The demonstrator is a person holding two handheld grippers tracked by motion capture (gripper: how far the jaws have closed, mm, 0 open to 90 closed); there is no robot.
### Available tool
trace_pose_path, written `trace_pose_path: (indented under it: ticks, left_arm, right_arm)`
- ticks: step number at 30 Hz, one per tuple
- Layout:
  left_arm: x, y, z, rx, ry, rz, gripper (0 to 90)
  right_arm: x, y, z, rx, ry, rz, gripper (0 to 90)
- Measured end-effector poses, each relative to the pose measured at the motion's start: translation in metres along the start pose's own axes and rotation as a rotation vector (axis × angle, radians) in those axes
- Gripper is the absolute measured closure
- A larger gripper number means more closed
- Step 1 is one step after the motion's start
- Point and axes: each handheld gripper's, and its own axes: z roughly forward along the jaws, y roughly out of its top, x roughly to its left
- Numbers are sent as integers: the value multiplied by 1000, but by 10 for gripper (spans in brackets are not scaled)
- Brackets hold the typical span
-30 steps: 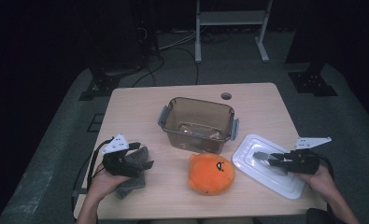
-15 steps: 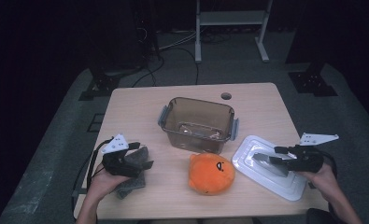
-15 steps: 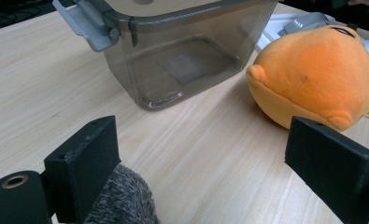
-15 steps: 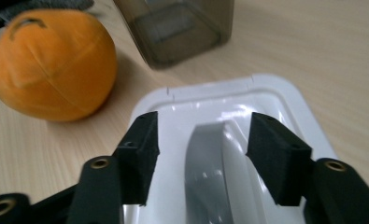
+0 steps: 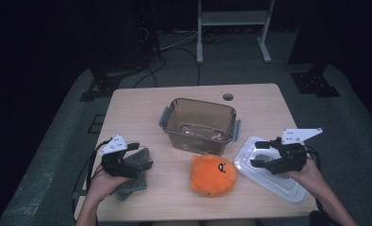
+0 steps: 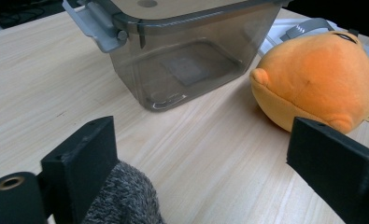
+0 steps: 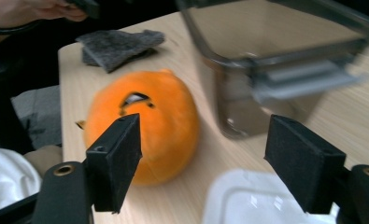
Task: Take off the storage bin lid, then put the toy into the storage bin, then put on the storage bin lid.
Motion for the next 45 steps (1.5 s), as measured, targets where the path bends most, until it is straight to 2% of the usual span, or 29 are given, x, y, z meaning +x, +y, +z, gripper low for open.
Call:
trace_pose_path:
  ticks: [9, 15, 22, 33, 39, 45]
  left_arm:
    - [-4, 3, -2, -13, -6, 14, 76]
    - [-6, 4, -3, -15, -5, 21, 76]
    - [-3, 3, -3, -15, -5, 14, 76]
    - [-5, 6, -1, -14, -16, 29, 76]
    - [-4, 5, 0, -14, -17, 19, 76]
    - [-4, 5, 0, -12, -20, 22, 76]
  right_arm:
    - [26, 26, 35, 19, 83, -86, 244]
    - [36, 31, 54, 39, 113, -114, 243]
    - [38, 28, 75, 69, 133, -129, 244]
    - [45, 27, 89, 88, 142, -153, 251]
    - [45, 26, 97, 85, 153, -162, 269]
    - [48, 27, 110, 112, 150, -183, 299]
